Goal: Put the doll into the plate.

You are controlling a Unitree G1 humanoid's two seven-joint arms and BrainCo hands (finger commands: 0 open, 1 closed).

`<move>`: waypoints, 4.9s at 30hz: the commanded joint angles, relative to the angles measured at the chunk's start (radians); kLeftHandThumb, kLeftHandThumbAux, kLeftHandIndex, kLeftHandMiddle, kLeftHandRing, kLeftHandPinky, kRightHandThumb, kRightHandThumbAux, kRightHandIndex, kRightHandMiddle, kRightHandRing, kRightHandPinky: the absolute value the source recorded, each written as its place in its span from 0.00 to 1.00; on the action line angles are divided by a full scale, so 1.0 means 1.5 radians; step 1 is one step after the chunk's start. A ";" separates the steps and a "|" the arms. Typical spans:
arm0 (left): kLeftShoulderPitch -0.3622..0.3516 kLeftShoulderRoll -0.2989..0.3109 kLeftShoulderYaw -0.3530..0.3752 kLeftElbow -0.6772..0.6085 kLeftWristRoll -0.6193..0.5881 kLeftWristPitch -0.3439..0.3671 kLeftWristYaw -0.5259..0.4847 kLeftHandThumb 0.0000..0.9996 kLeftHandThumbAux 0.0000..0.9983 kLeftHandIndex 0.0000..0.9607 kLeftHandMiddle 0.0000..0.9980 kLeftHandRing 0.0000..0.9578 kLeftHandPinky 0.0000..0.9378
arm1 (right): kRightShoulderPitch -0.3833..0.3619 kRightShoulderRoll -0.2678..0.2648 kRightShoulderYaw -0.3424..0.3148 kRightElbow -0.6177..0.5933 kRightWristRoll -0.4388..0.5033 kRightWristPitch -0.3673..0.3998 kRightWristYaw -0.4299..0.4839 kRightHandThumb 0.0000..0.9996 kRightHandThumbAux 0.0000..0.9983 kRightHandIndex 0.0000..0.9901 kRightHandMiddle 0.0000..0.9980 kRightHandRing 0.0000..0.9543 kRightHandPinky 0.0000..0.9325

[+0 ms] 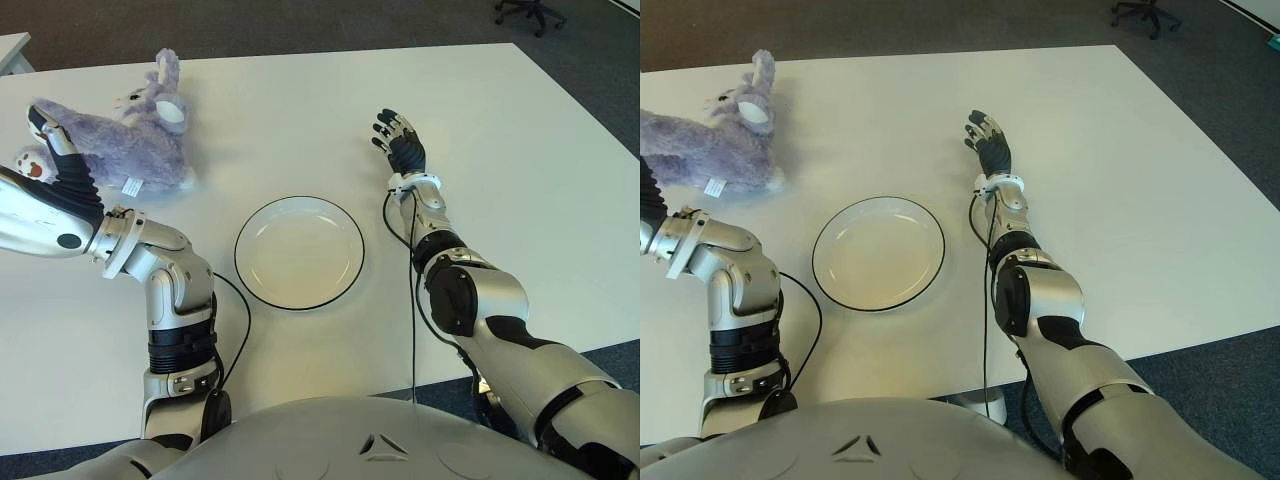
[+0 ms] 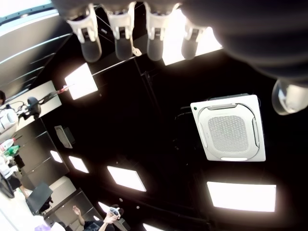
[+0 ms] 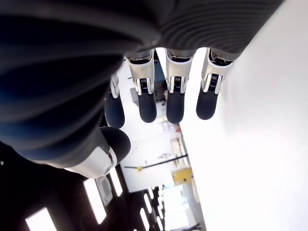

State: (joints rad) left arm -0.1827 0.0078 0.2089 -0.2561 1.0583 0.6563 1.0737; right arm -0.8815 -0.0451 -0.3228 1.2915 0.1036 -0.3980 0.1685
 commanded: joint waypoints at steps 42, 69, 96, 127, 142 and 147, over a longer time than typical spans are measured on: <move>-0.092 0.141 0.028 0.238 -0.179 -0.186 0.001 0.24 0.26 0.00 0.00 0.00 0.00 | 0.033 0.008 -0.005 0.024 0.010 0.021 0.001 0.71 0.68 0.18 0.15 0.14 0.17; -0.135 0.171 0.026 0.314 -0.234 -0.188 -0.078 0.30 0.28 0.00 0.00 0.00 0.04 | 0.030 0.012 -0.001 0.022 0.004 0.011 -0.005 0.71 0.69 0.18 0.15 0.13 0.17; -0.177 0.205 0.026 0.433 -0.293 -0.289 -0.029 0.31 0.25 0.00 0.03 0.03 0.08 | 0.034 0.008 -0.004 0.021 0.006 0.007 -0.016 0.71 0.71 0.19 0.15 0.13 0.17; -0.224 0.233 0.024 0.549 -0.349 -0.368 -0.019 0.39 0.27 0.00 0.09 0.10 0.13 | 0.037 0.008 0.000 0.021 -0.003 0.002 -0.022 0.69 0.73 0.19 0.15 0.13 0.17; -0.238 0.246 0.018 0.582 -0.376 -0.364 -0.047 0.41 0.29 0.01 0.09 0.09 0.14 | 0.036 0.010 -0.007 0.020 0.006 -0.001 -0.012 0.72 0.73 0.20 0.14 0.12 0.15; -0.239 0.248 0.019 0.584 -0.386 -0.361 -0.060 0.41 0.30 0.02 0.10 0.10 0.13 | 0.038 0.009 -0.003 0.020 0.001 -0.003 -0.010 0.71 0.73 0.19 0.14 0.12 0.17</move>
State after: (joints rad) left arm -0.5337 0.3755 0.2460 0.6002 0.5072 0.1040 1.0105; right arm -0.8806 -0.0437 -0.3287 1.2886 0.1049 -0.4266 0.1530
